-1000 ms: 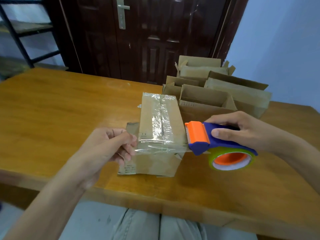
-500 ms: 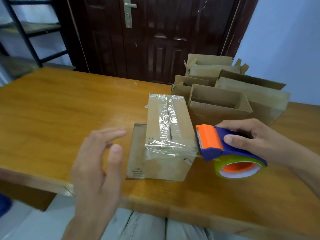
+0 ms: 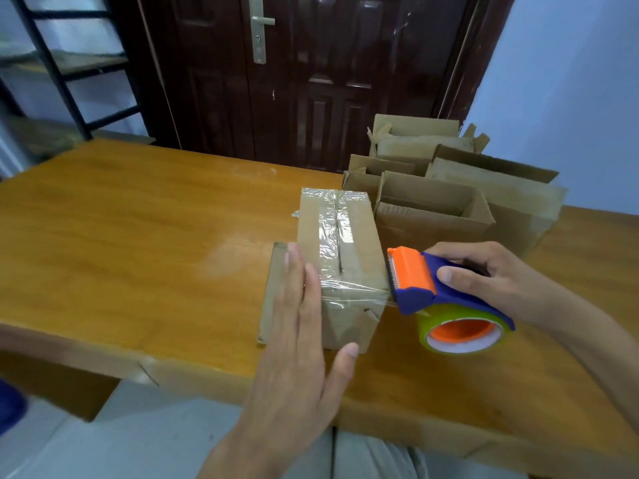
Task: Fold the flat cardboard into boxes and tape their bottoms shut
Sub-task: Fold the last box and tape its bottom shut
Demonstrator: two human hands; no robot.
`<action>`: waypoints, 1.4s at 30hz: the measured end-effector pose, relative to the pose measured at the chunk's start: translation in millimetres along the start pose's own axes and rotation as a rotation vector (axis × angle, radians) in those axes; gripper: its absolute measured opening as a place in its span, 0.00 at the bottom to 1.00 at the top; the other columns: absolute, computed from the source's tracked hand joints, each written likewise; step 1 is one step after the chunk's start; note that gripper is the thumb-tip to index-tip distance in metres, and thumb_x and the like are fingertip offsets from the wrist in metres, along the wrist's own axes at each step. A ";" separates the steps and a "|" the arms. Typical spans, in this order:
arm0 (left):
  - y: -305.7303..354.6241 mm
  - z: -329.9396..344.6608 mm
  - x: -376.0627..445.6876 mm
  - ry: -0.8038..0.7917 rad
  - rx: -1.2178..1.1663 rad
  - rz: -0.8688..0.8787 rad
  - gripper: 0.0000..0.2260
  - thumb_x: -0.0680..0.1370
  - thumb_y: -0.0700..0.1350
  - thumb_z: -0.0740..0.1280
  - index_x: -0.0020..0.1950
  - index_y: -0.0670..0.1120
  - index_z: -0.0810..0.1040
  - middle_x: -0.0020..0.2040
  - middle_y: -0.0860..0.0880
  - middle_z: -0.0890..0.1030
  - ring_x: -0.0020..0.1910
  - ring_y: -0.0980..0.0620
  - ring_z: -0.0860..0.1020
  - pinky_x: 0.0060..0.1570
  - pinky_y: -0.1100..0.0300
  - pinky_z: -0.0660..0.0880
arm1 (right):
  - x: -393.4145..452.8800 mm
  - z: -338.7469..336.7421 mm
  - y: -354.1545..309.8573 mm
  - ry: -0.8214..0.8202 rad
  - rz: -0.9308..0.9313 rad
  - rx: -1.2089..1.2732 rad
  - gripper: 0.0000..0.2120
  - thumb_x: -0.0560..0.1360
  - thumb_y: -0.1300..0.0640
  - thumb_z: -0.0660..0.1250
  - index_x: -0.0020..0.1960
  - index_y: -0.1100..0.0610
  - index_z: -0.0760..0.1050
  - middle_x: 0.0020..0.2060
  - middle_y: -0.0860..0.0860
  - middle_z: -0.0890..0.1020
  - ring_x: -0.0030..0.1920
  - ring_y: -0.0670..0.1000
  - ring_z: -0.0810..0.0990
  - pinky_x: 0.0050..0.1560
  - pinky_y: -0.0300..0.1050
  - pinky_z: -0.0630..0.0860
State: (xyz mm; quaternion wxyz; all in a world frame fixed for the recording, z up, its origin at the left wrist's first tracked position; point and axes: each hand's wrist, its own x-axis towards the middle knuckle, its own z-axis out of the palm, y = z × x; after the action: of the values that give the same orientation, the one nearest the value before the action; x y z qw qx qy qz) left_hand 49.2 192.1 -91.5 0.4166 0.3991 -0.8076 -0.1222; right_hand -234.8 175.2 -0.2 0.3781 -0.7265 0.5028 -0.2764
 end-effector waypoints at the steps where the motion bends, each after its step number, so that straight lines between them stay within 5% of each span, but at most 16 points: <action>1: 3.3 4.7 -2.0 0.026 -0.024 -0.019 0.37 0.85 0.54 0.58 0.85 0.41 0.42 0.86 0.45 0.38 0.85 0.46 0.43 0.82 0.54 0.51 | -0.2 0.7 0.8 0.000 0.000 -0.001 0.12 0.80 0.50 0.62 0.60 0.43 0.81 0.50 0.52 0.87 0.46 0.54 0.86 0.41 0.40 0.81; 4: 13.5 11.2 -2.7 0.096 -0.206 -0.093 0.40 0.84 0.55 0.60 0.85 0.46 0.36 0.86 0.49 0.38 0.85 0.48 0.43 0.83 0.54 0.49 | -0.9 2.7 0.1 0.011 0.000 0.015 0.12 0.80 0.48 0.62 0.60 0.44 0.81 0.50 0.53 0.86 0.45 0.55 0.86 0.41 0.42 0.81; 8: 18.6 13.4 0.9 0.185 -0.394 -0.188 0.40 0.81 0.56 0.61 0.86 0.48 0.43 0.87 0.53 0.49 0.85 0.51 0.50 0.82 0.45 0.56 | 0.3 4.2 0.0 0.018 -0.001 -0.001 0.14 0.79 0.42 0.62 0.60 0.42 0.80 0.51 0.52 0.87 0.47 0.55 0.86 0.42 0.41 0.81; 13: 18.7 20.3 -6.7 0.246 -0.329 -0.274 0.38 0.81 0.69 0.54 0.87 0.53 0.48 0.86 0.56 0.52 0.86 0.47 0.45 0.81 0.46 0.42 | -2.1 5.4 2.2 0.025 0.006 -0.004 0.14 0.79 0.41 0.62 0.60 0.43 0.80 0.51 0.50 0.87 0.48 0.54 0.86 0.42 0.40 0.81; 16: 17.7 19.4 -8.4 0.234 -0.338 -0.319 0.35 0.81 0.65 0.55 0.86 0.59 0.49 0.85 0.61 0.52 0.85 0.52 0.43 0.80 0.48 0.43 | -2.6 5.6 6.0 0.030 0.009 -0.010 0.15 0.82 0.47 0.61 0.62 0.51 0.80 0.49 0.52 0.87 0.46 0.54 0.86 0.43 0.40 0.81; 19: 11.9 10.0 -11.6 0.238 -0.298 -0.258 0.31 0.82 0.59 0.56 0.85 0.53 0.57 0.84 0.61 0.59 0.85 0.53 0.52 0.82 0.41 0.47 | -3.3 5.5 6.5 0.041 0.004 -0.021 0.17 0.82 0.47 0.60 0.63 0.54 0.80 0.49 0.53 0.86 0.46 0.56 0.86 0.43 0.41 0.81; 22: -2.4 -9.3 -12.1 0.249 -0.126 -0.204 0.24 0.84 0.54 0.55 0.80 0.50 0.70 0.81 0.67 0.61 0.83 0.60 0.54 0.79 0.36 0.55 | -3.7 5.9 4.9 0.030 0.014 -0.020 0.17 0.81 0.46 0.60 0.63 0.54 0.80 0.49 0.53 0.87 0.46 0.55 0.86 0.43 0.40 0.81; 27: 0.0 -56.4 40.9 0.194 0.176 -0.113 0.18 0.86 0.56 0.59 0.55 0.50 0.86 0.67 0.54 0.82 0.79 0.51 0.66 0.73 0.45 0.69 | -4.3 4.8 -0.9 0.024 0.012 -0.033 0.18 0.81 0.43 0.61 0.63 0.52 0.80 0.50 0.51 0.87 0.48 0.55 0.86 0.44 0.41 0.81; 30: 16.0 -51.9 83.2 -0.026 -0.019 -0.230 0.12 0.83 0.54 0.67 0.65 0.53 0.80 0.73 0.56 0.76 0.80 0.54 0.62 0.77 0.53 0.62 | -3.2 4.7 -2.2 0.031 0.027 -0.063 0.20 0.80 0.41 0.62 0.64 0.50 0.79 0.51 0.49 0.87 0.49 0.54 0.86 0.45 0.43 0.82; 33: 18.3 -35.7 100.0 -0.296 -0.135 -0.312 0.29 0.81 0.51 0.71 0.81 0.58 0.66 0.83 0.58 0.61 0.84 0.56 0.51 0.82 0.44 0.55 | -4.1 2.6 -3.0 0.032 0.049 -0.081 0.18 0.80 0.41 0.62 0.65 0.48 0.78 0.52 0.47 0.86 0.52 0.53 0.86 0.45 0.43 0.83; 36: 8.4 -31.3 103.1 -0.338 -0.150 -0.338 0.31 0.81 0.55 0.71 0.82 0.57 0.65 0.84 0.60 0.58 0.83 0.62 0.45 0.81 0.47 0.52 | -5.5 -0.2 -3.3 0.027 0.044 -0.093 0.19 0.80 0.41 0.62 0.66 0.48 0.78 0.53 0.46 0.86 0.53 0.53 0.86 0.46 0.41 0.83; 42: -1.7 -27.1 98.0 -0.316 -0.001 -0.220 0.37 0.74 0.75 0.63 0.79 0.57 0.70 0.82 0.61 0.62 0.83 0.62 0.50 0.81 0.45 0.56 | -5.6 -9.9 -7.3 -0.010 0.037 -0.121 0.19 0.80 0.40 0.63 0.65 0.48 0.78 0.52 0.46 0.86 0.51 0.53 0.86 0.46 0.41 0.81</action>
State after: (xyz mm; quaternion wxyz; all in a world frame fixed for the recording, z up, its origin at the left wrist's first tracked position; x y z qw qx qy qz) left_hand 38.3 121.5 -19.1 0.2691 0.4606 -0.8143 -0.2287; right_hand -240.7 179.3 11.3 0.3409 -0.7399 0.5303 -0.2348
